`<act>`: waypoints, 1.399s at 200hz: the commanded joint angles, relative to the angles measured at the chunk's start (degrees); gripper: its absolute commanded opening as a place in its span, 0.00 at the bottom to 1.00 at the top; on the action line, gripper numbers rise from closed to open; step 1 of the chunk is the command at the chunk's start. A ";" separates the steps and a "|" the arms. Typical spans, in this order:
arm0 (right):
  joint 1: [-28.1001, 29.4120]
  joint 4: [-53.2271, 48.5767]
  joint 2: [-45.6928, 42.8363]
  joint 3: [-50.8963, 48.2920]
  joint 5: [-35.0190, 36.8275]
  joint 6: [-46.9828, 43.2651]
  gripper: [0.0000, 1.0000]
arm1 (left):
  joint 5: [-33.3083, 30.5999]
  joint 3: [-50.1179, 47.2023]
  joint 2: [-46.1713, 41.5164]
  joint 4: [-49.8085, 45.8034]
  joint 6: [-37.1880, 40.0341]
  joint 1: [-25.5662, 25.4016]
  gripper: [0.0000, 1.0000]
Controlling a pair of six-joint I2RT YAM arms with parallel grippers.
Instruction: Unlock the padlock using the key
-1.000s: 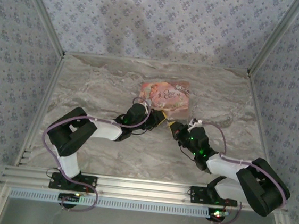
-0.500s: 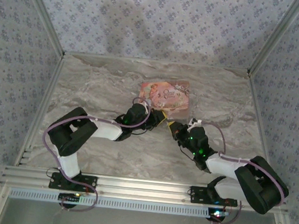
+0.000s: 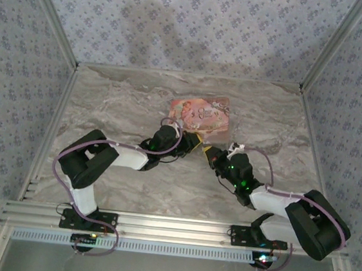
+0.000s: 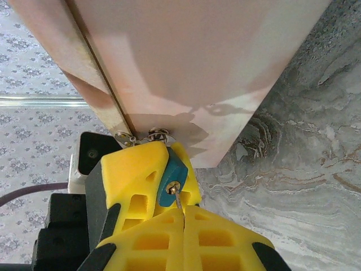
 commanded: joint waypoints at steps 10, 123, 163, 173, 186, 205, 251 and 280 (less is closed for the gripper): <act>0.51 1.63 -1.06 1.62 0.51 -1.15 0.00 | 2.01 -0.24 -0.02 5.41 -0.89 -0.75 0.08; -0.15 2.20 -0.50 2.91 -1.93 -4.06 0.00 | 2.94 -0.12 0.16 6.28 -1.25 -0.78 0.08; -2.39 1.50 -0.88 2.14 -2.83 -3.59 0.00 | 3.14 -0.52 -0.32 6.47 -1.30 -0.77 0.08; -2.73 1.27 -1.32 1.81 -2.95 -3.48 0.00 | 2.93 -0.80 -0.46 6.47 -1.34 -0.68 0.08; -3.03 0.82 -1.93 1.01 -2.83 -3.12 0.00 | 2.89 -0.98 -0.46 6.85 -1.51 -0.50 0.08; -4.01 0.25 -2.61 0.56 -3.28 -3.09 0.00 | 3.07 -0.70 -0.43 6.91 -1.36 -0.43 0.08; -3.84 -0.24 -1.52 2.03 -4.01 -3.23 0.00 | 3.58 0.49 0.64 8.11 -2.26 -0.65 0.08; -2.62 1.47 0.74 2.13 -3.65 -2.39 0.00 | 2.78 0.60 0.43 8.23 -2.32 -0.76 0.08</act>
